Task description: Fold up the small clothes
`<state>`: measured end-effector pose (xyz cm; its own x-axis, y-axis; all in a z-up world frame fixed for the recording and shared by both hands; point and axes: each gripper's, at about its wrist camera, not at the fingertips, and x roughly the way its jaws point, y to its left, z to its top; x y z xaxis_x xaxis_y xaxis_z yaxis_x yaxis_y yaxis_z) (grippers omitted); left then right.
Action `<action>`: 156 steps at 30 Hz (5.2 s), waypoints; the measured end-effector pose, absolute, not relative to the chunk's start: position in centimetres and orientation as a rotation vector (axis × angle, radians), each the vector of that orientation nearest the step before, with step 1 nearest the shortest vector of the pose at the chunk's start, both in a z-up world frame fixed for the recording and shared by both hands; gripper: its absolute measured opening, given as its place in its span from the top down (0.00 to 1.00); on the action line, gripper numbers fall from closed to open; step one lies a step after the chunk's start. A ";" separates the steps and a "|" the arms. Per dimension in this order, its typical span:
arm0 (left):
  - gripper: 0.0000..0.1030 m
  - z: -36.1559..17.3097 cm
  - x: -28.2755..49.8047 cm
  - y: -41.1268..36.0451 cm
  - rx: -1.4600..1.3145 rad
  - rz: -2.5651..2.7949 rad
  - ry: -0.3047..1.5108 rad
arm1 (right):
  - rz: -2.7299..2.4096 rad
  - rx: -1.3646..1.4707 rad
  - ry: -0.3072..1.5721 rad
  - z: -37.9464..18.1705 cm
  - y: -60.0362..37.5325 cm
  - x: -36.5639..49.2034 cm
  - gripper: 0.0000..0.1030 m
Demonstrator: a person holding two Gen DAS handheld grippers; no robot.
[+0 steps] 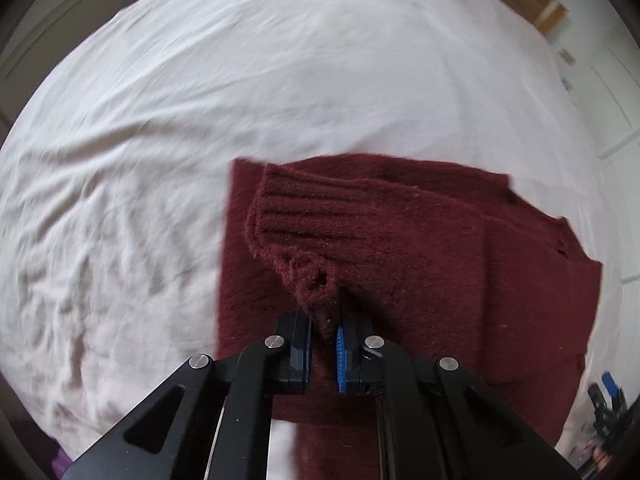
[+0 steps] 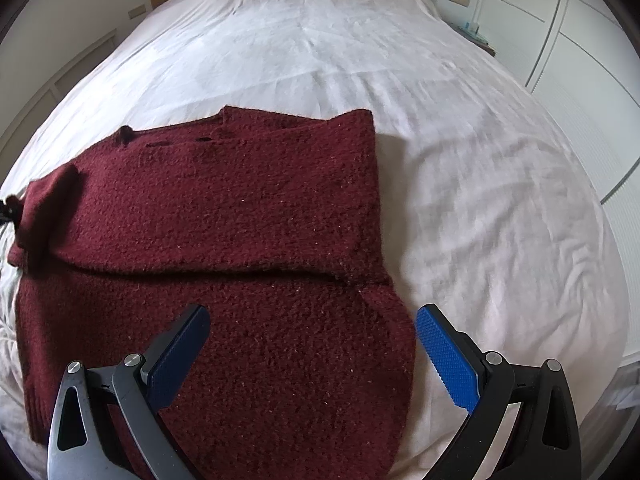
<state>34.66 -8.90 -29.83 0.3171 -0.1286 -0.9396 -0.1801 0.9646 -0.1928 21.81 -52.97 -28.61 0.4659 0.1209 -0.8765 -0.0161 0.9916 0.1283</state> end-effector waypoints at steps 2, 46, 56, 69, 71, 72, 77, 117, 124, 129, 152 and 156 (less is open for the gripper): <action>0.93 -28.8 34.7 -10.6 -0.267 -0.016 1.233 | 0.083 0.111 1.083 -28.6 -53.0 21.8 0.00; 0.25 -27.5 32.0 -23.8 0.002 -0.209 1.229 | 0.079 0.129 1.084 -28.7 -53.3 21.1 0.00; 0.13 -28.0 27.2 -11.7 -0.089 0.019 1.246 | 0.094 0.116 1.090 -28.7 -52.1 21.4 0.00; 0.15 -34.0 24.7 -8.2 -0.179 0.080 1.297 | 0.143 0.074 1.100 -28.1 -49.4 23.0 0.00; 0.15 -34.2 24.9 -8.5 -0.175 0.082 1.290 | 0.165 0.071 1.094 -27.4 -48.4 24.0 0.00; 0.17 -34.5 25.4 -9.1 -0.169 0.083 1.288 | 0.177 0.069 1.090 -27.2 -47.9 24.5 0.00; 0.39 -34.8 25.9 -10.9 -0.132 0.046 1.274 | 0.244 0.040 1.068 -25.6 -44.1 27.1 0.00; 0.90 -31.2 24.3 -8.2 -0.166 -0.035 1.215 | 0.331 0.068 1.150 -24.4 -41.8 31.6 0.94; 0.90 -30.6 24.8 -8.6 -0.061 -0.024 1.200 | 0.302 0.124 1.177 -25.7 -45.3 31.3 0.94; 0.90 -31.4 25.1 -8.9 -0.021 -0.013 1.229 | 0.309 0.118 1.185 -26.1 -45.3 30.8 0.94; 0.48 -32.2 26.4 -8.9 0.016 -0.018 1.243 | 0.321 0.143 1.212 -27.5 -45.2 31.3 0.94; 0.75 -32.5 26.9 -9.4 0.012 -0.015 1.218 | 0.295 0.131 1.199 -27.5 -45.8 31.2 0.94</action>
<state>26.94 -9.41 -32.50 0.3453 -0.0047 -0.9385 0.0177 0.9998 0.0015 31.19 -45.81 -27.50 0.3306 0.2937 -0.8969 -0.1562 0.9543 0.2549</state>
